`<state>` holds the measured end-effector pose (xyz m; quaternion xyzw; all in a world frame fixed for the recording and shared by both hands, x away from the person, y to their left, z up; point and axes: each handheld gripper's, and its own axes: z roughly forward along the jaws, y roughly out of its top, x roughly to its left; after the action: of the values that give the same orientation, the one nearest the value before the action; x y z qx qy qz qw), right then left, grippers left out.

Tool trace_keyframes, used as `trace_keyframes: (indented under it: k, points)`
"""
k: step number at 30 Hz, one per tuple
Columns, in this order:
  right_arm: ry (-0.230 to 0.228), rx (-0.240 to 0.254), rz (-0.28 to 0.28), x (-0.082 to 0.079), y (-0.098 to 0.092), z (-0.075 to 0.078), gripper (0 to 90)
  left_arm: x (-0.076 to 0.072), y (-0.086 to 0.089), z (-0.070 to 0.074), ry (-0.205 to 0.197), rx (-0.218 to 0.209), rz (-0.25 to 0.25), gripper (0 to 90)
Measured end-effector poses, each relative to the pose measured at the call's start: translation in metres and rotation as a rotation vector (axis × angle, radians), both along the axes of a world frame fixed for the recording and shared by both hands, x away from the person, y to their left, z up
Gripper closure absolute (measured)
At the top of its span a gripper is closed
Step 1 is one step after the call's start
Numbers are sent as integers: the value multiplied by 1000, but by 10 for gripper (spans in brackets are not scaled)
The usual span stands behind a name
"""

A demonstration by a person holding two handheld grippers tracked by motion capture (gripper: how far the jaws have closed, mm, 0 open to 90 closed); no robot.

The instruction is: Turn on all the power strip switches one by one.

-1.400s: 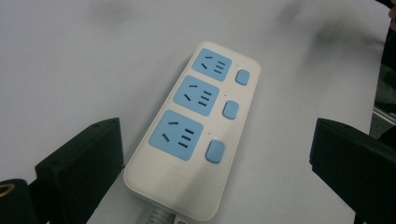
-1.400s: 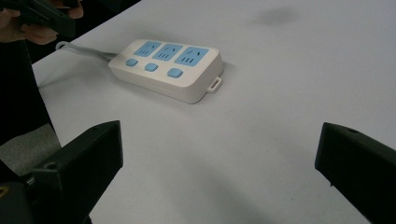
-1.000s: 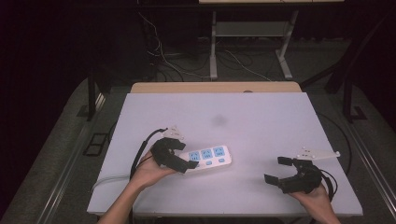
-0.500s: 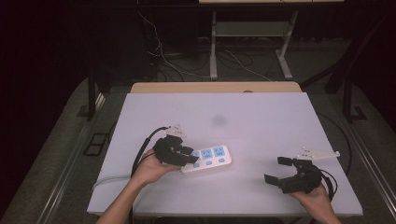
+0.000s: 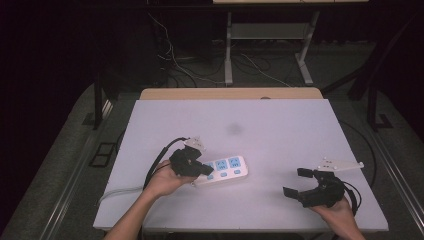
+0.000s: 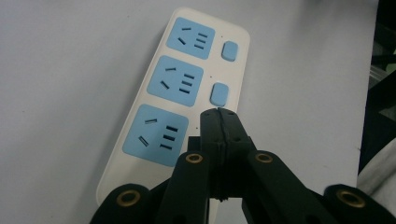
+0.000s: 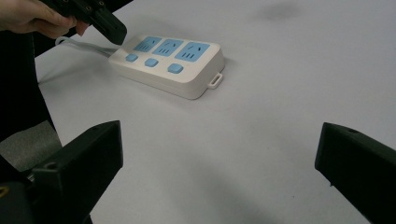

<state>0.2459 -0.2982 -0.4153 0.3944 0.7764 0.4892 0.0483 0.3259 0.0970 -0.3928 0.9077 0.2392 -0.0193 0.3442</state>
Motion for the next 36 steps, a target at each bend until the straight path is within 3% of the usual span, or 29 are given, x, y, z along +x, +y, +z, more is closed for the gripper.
trace_keyframes:
  k: [26, 36]
  points:
    - [2, -7, 11, 0, 1, -1, 10, 3, -8, -10, 1, 59, -21, 894]
    - [2, -7, 8, 0, 0, -1, 10, 4, -9, -12, 9, 49, -23, 895]
